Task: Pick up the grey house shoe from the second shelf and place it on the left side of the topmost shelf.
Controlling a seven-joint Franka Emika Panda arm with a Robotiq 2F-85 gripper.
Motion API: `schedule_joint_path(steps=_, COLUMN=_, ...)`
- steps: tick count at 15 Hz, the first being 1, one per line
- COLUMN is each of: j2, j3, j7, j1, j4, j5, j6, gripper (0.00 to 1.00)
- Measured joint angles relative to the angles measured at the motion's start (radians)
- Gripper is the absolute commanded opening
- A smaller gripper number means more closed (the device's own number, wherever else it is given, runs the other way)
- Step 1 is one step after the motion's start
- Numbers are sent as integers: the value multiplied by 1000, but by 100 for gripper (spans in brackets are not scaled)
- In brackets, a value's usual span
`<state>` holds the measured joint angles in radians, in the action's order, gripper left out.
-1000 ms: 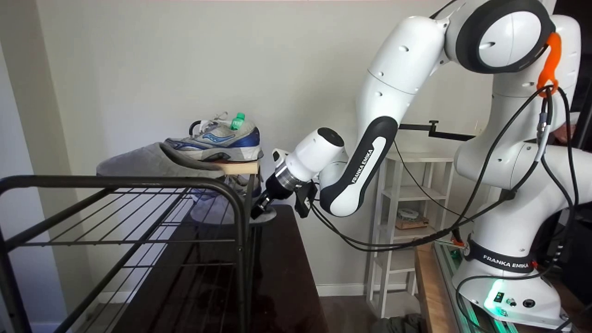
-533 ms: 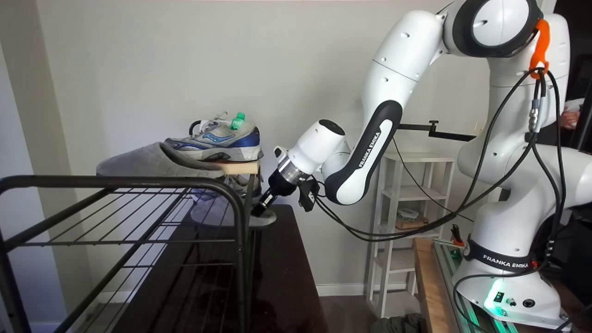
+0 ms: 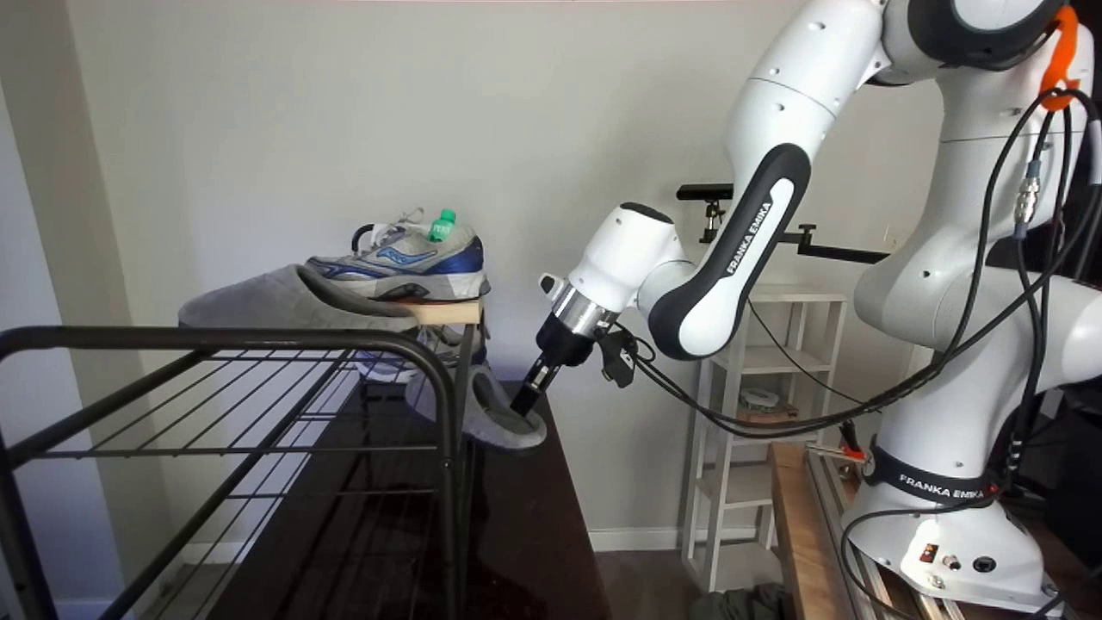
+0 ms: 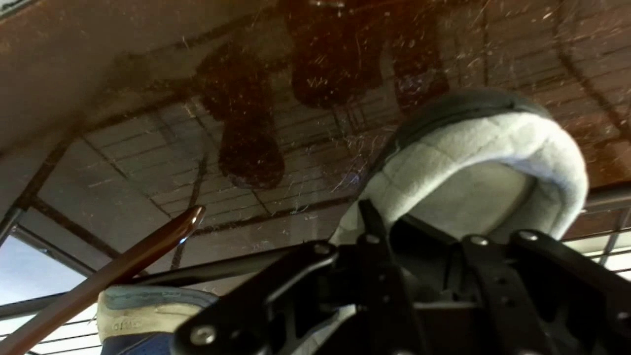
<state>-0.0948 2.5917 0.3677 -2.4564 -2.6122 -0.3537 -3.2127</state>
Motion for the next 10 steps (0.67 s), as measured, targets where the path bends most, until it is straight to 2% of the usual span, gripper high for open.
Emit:
schedule_joint_path(steps=2, j2=66, j3=1, j7=-39, j1=0, j4=-37, j5=6, j6=51, gripper=2)
schedule_joint_path(steps=4, j2=124, j3=-74, j7=-113, j1=72, j4=-58, j5=45, j6=120, gripper=2)
schedule_joint_path(steps=10, j2=288, j3=-99, j7=-220, j1=50, j4=3, j5=21, j6=470, gripper=2)
